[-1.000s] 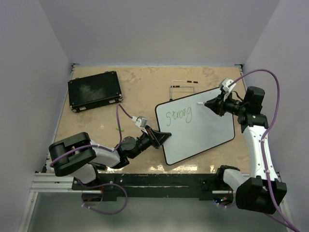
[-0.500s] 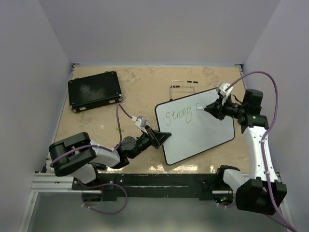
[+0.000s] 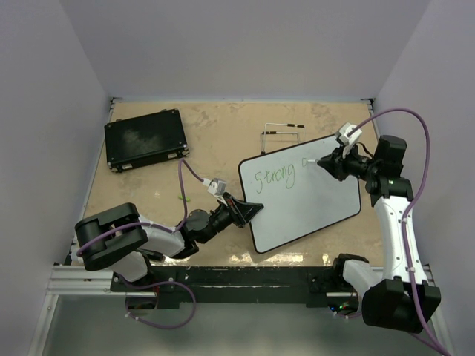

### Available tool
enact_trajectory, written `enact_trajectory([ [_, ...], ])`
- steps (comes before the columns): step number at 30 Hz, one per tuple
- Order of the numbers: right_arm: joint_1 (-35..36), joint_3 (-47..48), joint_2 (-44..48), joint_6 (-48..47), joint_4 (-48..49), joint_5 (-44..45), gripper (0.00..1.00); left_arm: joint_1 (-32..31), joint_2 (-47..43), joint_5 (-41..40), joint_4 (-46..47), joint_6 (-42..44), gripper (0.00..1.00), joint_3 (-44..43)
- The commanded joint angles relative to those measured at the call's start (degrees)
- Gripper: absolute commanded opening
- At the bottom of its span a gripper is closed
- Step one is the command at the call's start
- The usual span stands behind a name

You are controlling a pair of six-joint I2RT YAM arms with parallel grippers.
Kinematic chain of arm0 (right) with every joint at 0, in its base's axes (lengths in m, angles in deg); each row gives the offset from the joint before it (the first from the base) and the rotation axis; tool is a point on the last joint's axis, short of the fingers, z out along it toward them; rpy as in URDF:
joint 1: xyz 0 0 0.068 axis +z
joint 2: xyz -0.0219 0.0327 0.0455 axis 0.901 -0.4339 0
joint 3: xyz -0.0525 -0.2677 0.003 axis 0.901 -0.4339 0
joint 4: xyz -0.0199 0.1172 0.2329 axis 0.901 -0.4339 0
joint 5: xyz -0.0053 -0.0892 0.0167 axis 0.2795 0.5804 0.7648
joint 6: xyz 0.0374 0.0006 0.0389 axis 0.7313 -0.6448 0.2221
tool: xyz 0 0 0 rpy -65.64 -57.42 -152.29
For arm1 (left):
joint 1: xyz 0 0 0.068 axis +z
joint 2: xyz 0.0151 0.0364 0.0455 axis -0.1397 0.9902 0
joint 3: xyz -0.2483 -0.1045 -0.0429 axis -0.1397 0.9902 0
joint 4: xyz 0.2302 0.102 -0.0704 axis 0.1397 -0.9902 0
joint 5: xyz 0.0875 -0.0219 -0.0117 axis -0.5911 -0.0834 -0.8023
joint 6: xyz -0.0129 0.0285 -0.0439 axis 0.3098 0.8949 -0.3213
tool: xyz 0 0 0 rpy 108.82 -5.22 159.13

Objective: Write a sentence on the whiteboard

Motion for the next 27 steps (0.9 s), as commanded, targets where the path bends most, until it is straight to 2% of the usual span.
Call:
enact_trajectory([
  [1, 0.2, 1.9, -0.6, 1.9, 4.1, 0.8, 0.00, -0.3, 0.0, 2.2, 0.4, 7.1, 0.00, 0.2],
  [13, 0.2, 1.2, -1.1, 0.0, 2.8, -0.9, 0.00, -0.3, 0.3, 2.4, 0.4, 7.1, 0.00, 0.0],
  [27, 0.2, 0.5, 0.3, -8.8, -7.8, 1.9, 0.00, -0.3, 0.5, 2.5, 0.5, 7.1, 0.00, 0.0],
])
